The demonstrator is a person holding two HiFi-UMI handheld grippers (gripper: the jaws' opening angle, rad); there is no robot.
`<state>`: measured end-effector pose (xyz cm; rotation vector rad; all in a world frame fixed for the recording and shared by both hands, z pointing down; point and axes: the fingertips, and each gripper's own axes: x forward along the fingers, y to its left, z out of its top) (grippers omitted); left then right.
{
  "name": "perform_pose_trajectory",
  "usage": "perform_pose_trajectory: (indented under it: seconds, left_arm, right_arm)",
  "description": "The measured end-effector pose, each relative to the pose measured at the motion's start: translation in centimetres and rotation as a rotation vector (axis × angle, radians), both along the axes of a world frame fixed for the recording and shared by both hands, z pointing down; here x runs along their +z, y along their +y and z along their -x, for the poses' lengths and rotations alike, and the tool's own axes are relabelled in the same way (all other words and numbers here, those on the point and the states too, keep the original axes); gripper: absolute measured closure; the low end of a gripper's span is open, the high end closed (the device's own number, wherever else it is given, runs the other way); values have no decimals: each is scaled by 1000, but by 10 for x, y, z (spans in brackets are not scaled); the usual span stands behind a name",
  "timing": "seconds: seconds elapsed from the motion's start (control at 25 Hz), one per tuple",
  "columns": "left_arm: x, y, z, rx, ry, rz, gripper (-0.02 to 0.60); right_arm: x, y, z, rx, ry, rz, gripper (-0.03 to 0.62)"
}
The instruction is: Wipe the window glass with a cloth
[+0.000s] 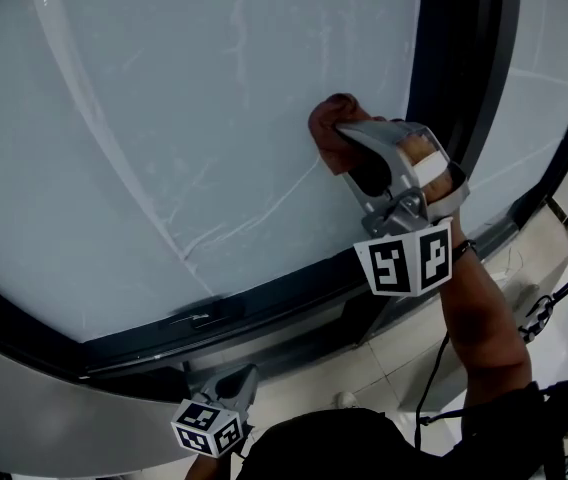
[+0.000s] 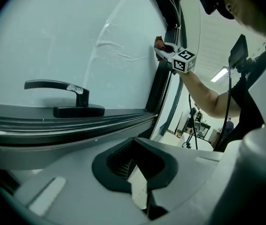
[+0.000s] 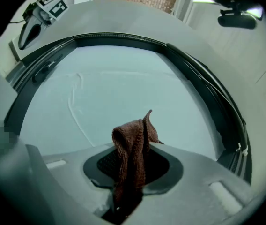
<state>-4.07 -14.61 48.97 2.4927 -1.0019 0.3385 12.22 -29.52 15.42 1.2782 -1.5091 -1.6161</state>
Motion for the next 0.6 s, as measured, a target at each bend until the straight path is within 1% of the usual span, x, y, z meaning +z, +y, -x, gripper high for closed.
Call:
perform_pose_trajectory:
  seconds: [0.32, 0.6]
  left_arm:
    - [-2, -2, 3, -14, 6, -10, 565]
    - [-1, 0, 8, -21, 4, -10, 565]
  right_arm:
    - [-40, -7, 16, -29, 12, -59, 516]
    - [-43, -16, 27, -39, 37, -80, 516]
